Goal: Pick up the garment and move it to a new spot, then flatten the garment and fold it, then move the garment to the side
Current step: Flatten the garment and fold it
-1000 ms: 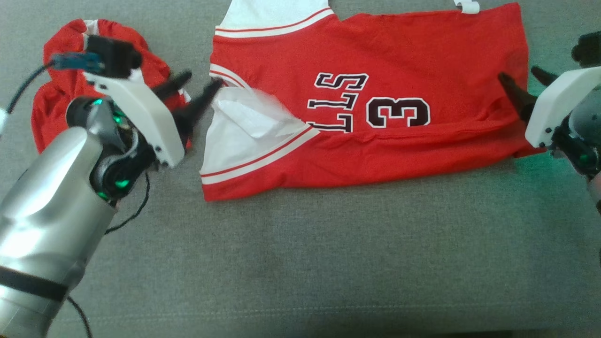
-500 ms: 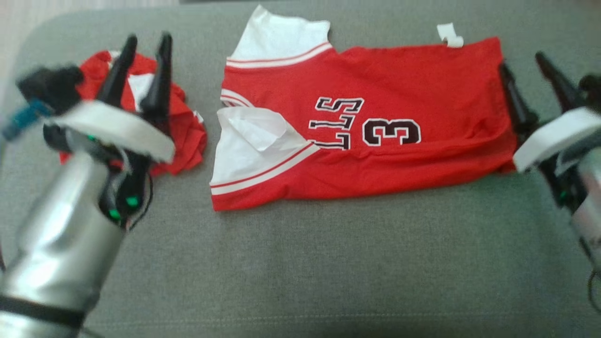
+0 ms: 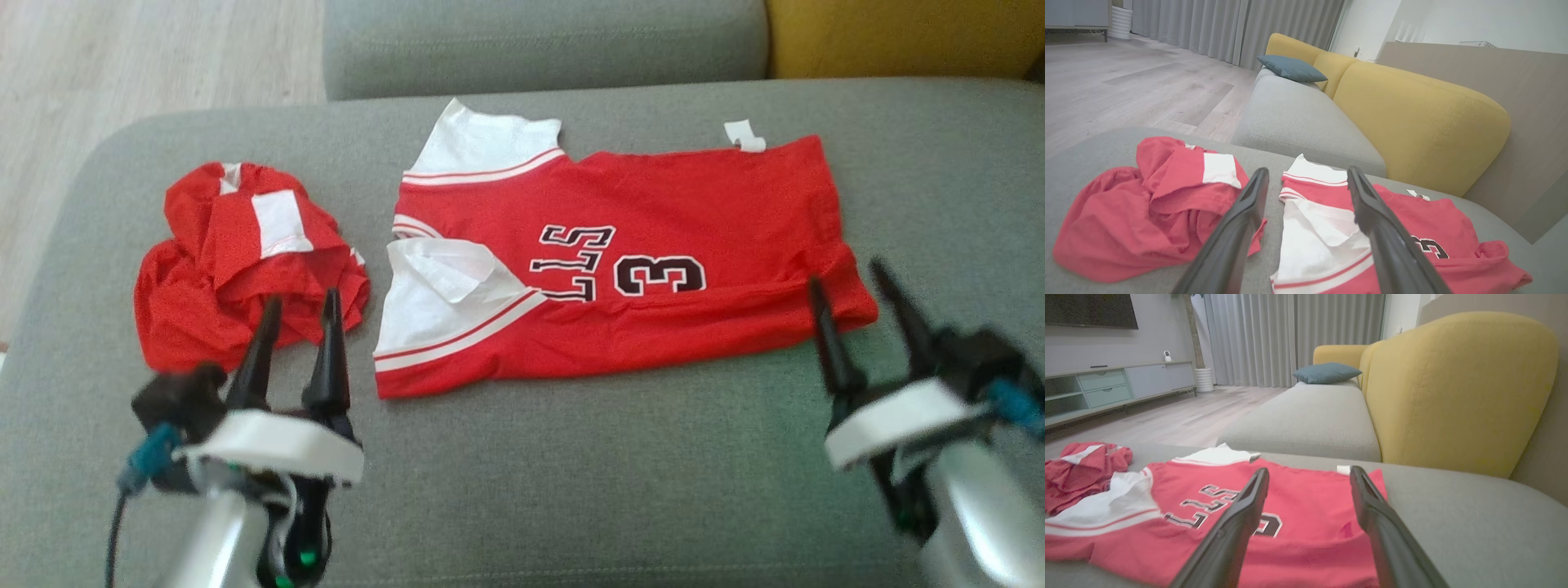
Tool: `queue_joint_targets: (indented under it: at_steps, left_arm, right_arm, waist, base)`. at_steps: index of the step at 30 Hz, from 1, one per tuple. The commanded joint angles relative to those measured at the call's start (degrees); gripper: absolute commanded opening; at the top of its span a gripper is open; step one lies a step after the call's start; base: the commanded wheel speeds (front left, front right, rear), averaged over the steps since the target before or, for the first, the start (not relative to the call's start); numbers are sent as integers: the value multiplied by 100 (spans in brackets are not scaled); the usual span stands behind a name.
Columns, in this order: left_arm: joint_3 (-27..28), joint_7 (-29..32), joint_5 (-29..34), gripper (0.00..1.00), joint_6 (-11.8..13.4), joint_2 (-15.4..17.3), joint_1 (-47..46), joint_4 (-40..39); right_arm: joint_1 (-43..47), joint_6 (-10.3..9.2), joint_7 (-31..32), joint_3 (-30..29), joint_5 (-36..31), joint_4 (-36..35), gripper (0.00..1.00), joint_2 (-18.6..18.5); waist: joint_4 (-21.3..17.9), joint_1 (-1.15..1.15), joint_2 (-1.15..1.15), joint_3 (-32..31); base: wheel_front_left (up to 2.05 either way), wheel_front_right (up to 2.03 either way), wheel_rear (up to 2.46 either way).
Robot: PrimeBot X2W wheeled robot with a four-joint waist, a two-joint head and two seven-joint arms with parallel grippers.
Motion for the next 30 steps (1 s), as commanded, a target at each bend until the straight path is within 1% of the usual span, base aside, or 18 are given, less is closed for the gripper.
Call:
queue_joint_targets:
  at_steps: [1, 3, 7, 9, 12, 16, 20, 24, 26, 30]
  left_arm:
    - [269, -28, 145, 100, -64, -31, -181, -158]
    - [298, -28, 439, 100, -144, -104, -7, -67]
    - [490, -29, 682, 100, -292, -333, 125, 131]
    - [490, -29, 738, 100, -342, -365, 120, 214]
    - [444, -29, 882, 100, -417, -422, 27, 572]
    - [280, 43, 1096, 100, -367, -436, -284, 1219]
    - [215, 334, 1250, 100, -176, -407, -664, 1880]
    - [185, 585, 1335, 100, -55, -348, -997, 2440]
    - [170, 667, 1350, 100, -42, -325, -1138, 2662]
    - [93, 856, 1360, 100, -106, -301, -1350, 3042]
  right_arm:
    - [-56, -4, -52, -31, -101, -274, 100, 29]
    - [139, -4, -52, -128, -250, -405, 100, 160]
    - [295, -4, -53, -259, -430, -549, 100, 337]
    - [301, -4, -53, -267, -458, -580, 100, 358]
    - [261, -4, -44, -282, -497, -666, 100, 378]
    - [178, -4, -3, -307, -512, -773, 100, 390]
    - [104, -4, 40, -317, -543, -869, 100, 405]
    - [51, -4, 70, -381, -538, -928, 100, 425]
    - [29, -4, 74, -411, -550, -951, 100, 420]
    - [-13, -4, 89, -482, -579, -974, 100, 418]
  waist:
    - [-29, 0, 0, -58]
    - [-46, 0, 0, -72]
    - [-85, 0, 0, -30]
    - [-94, 0, 0, -10]
    - [-142, 0, 0, 70]
    - [-213, 0, 0, 235]
    - [-302, 0, 0, 421]
    - [-377, 0, 0, 592]
    - [-404, 0, 0, 669]
    - [-435, 0, 0, 777]
  base:
    - [0, 0, 0]
    - [0, 0, 0]
    - [0, 0, 0]
    - [0, 0, 0]
    - [0, 0, 0]
    - [0, 0, 0]
    - [0, 0, 0]
    - [0, 0, 0]
    - [0, 0, 0]
    - [0, 0, 0]
